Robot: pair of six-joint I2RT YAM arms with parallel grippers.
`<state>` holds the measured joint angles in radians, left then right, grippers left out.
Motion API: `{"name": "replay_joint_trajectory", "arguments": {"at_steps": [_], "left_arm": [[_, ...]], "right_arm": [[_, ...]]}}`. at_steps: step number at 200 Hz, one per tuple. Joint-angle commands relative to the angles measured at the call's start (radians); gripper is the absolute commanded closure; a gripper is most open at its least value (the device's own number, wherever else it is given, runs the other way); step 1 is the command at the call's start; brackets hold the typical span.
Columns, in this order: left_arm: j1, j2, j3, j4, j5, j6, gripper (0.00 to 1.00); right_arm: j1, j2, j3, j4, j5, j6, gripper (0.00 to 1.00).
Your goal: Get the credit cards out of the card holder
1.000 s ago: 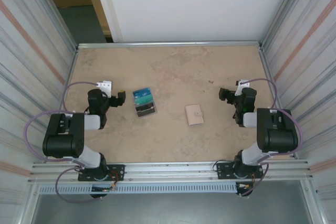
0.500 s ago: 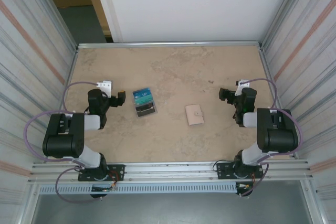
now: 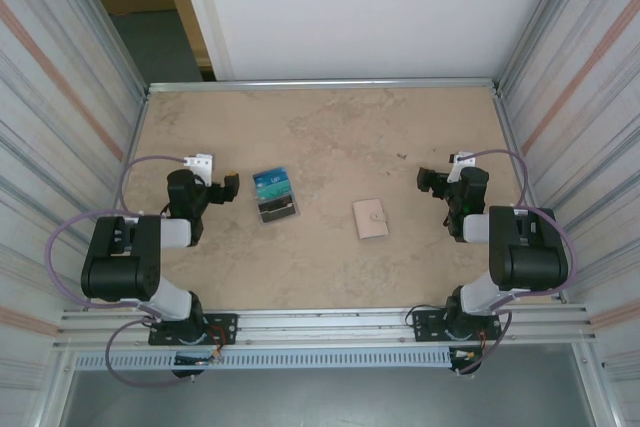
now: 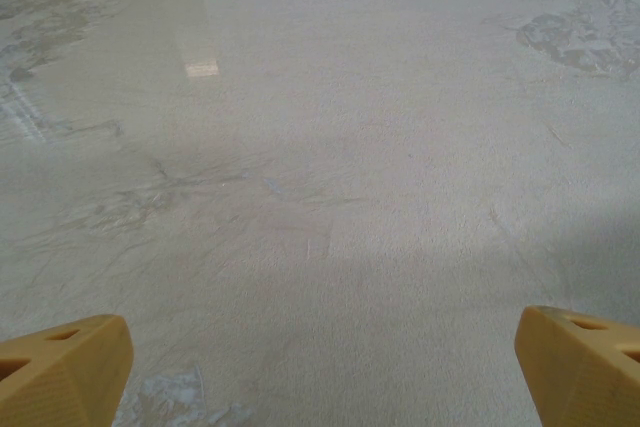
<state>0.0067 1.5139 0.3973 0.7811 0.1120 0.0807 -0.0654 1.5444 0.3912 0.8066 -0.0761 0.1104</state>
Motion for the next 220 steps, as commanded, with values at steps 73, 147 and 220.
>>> {"name": "replay_joint_trajectory", "arguments": {"at_steps": [73, 147, 220], "left_arm": [[0.002, -0.053, 0.034, -0.058, -0.008, -0.016, 0.01], [0.001, -0.246, 0.034, -0.199, -0.127, -0.066, 0.01], [0.001, -0.472, 0.077, -0.400, -0.202, -0.212, 0.01]], "right_arm": [[0.010, -0.016, 0.036, -0.052, 0.050, -0.022, 0.02], [0.019, -0.126, 0.098, -0.247, 0.126, 0.002, 0.02], [0.051, -0.303, 0.177, -0.598, 0.235, 0.182, 0.01]]}}
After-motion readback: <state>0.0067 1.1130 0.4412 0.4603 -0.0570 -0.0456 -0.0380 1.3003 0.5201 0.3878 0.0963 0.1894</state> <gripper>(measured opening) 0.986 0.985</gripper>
